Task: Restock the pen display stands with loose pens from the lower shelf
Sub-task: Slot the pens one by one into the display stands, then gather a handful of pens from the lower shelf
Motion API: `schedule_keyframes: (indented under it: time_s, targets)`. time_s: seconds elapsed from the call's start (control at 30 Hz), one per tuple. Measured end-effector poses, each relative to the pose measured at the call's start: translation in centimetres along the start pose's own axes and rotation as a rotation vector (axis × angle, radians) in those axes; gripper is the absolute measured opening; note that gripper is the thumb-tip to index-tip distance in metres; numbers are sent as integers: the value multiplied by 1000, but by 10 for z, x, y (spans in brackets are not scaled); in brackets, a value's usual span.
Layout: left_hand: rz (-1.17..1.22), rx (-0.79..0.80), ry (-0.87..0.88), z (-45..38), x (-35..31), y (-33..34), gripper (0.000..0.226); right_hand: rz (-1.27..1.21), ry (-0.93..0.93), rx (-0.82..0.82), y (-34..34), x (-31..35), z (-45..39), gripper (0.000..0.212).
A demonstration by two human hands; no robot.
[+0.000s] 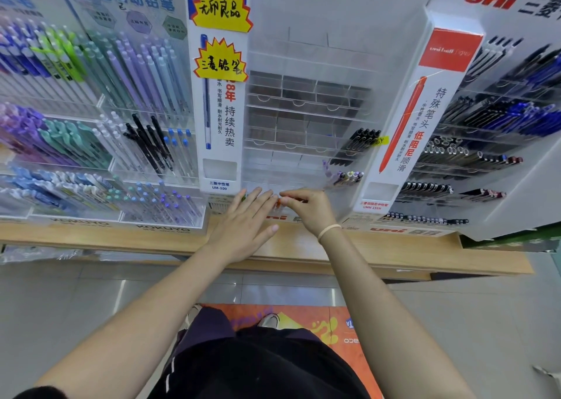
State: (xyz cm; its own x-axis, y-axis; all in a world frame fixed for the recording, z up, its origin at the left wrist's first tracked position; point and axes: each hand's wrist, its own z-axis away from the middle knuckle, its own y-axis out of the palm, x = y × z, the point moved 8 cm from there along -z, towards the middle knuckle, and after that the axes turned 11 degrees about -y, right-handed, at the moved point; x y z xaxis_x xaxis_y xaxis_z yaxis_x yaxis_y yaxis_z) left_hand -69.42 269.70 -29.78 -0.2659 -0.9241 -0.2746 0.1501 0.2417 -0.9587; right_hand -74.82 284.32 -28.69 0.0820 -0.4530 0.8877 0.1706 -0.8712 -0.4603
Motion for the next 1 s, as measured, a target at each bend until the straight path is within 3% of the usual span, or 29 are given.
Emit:
schedule_keyframes:
  time_s: [0.33, 0.73, 0.9, 1.0]
  targets:
    - [-14, -16, -7, 0, 3, 6, 72, 73, 24, 91, 2, -11, 0, 21]
    - [-52, 49, -24, 1, 3, 2, 87, 214, -24, 79, 4, -4, -1, 15]
    - [7, 84, -47, 6, 3, -11, 94, 220, -102, -211, -32, 17, 48, 21]
    - [57, -23, 141, 12, -33, -20, 69, 335, -55, -388, -61, 6, 109, 25]
